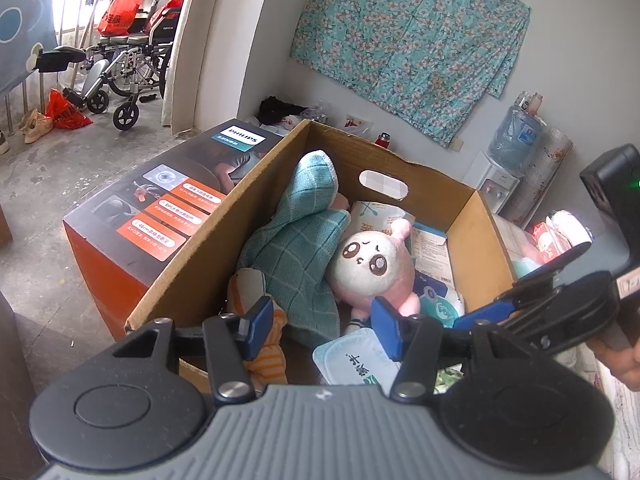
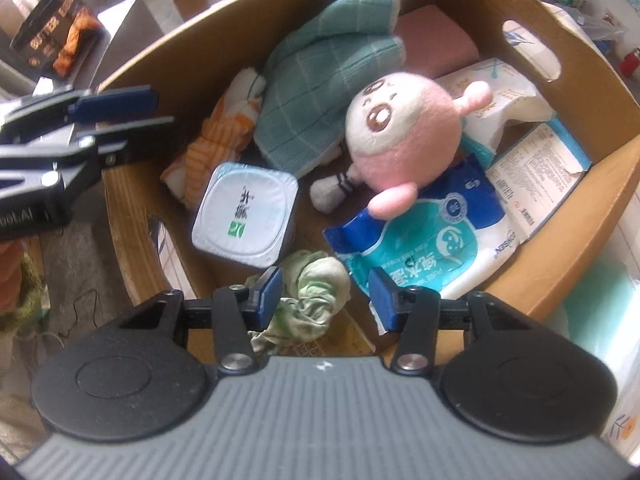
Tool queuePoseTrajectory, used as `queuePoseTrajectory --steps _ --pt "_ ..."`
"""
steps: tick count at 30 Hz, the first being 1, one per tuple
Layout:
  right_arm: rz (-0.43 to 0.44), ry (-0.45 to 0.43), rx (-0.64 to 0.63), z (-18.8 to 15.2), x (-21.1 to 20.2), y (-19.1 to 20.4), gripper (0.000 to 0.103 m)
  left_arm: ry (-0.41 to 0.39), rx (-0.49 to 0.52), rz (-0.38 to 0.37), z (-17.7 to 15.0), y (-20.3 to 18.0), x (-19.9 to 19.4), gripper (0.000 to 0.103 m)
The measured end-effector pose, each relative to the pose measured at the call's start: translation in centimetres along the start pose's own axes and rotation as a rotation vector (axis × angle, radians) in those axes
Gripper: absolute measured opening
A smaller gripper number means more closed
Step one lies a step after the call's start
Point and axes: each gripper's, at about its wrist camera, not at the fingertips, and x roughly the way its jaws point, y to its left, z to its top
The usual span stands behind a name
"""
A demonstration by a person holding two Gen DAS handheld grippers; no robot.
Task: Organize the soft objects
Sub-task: 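Open the right tool and withdraw it from the box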
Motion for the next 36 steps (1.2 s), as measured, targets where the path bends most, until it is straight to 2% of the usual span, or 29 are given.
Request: queuePoseTrajectory --steps 3,7,9,11,12,15,17,22,24,26,30,36 --pt "0.028 -0.102 0.107 -0.1 -2.0 -2.0 0.047 -0.005 0.007 -0.009 -0.2 -0.4 -0.1 0.06" --pt "0.089 -0.281 0.258 -1.6 -5.7 -4.6 0.05 -0.012 0.022 -0.019 -0.3 -1.2 -0.4 0.067" --pt "0.12 -0.377 0.33 -3.3 -7.8 -5.5 0.058 -0.019 0.033 -0.023 -0.4 -1.7 -0.7 0.072" --pt "0.148 -0.468 0.375 -5.5 -9.5 -6.0 0.069 -0.028 0.048 -0.023 -0.4 -2.3 -1.0 0.081" --pt "0.155 -0.507 0.394 -6.6 -10.2 -6.1 0.076 -0.03 0.056 -0.024 -0.5 -2.7 -1.2 0.083" --pt "0.174 -0.616 0.442 -10.6 -11.9 -6.2 0.084 -0.03 0.084 -0.029 -0.6 -4.0 -1.7 0.091" --pt "0.191 -0.656 0.468 -13.2 -12.3 -6.0 0.086 -0.02 0.126 -0.032 -0.9 -5.2 -2.1 0.096" --pt "0.114 -0.74 0.548 -19.3 -12.4 -4.8 0.097 -0.003 0.212 0.044 -2.3 -8.4 -3.2 0.102" --pt "0.059 -0.76 0.567 -21.0 -12.0 -3.9 0.102 0.019 0.209 0.054 -2.9 -9.1 -3.6 0.103" --pt "-0.01 -0.77 0.577 -22.4 -11.6 -3.1 0.102 0.027 0.193 0.075 -3.4 -9.7 -4.0 0.103" --pt "-0.121 -0.723 0.588 -23.7 -10.5 -1.8 0.102 0.011 0.214 0.143 -4.9 -10.4 -5.0 0.103" --pt "-0.253 -0.646 0.615 -24.9 -9.1 0.1 0.102 0.131 0.226 0.164 -6.1 -10.7 -4.1 0.103"
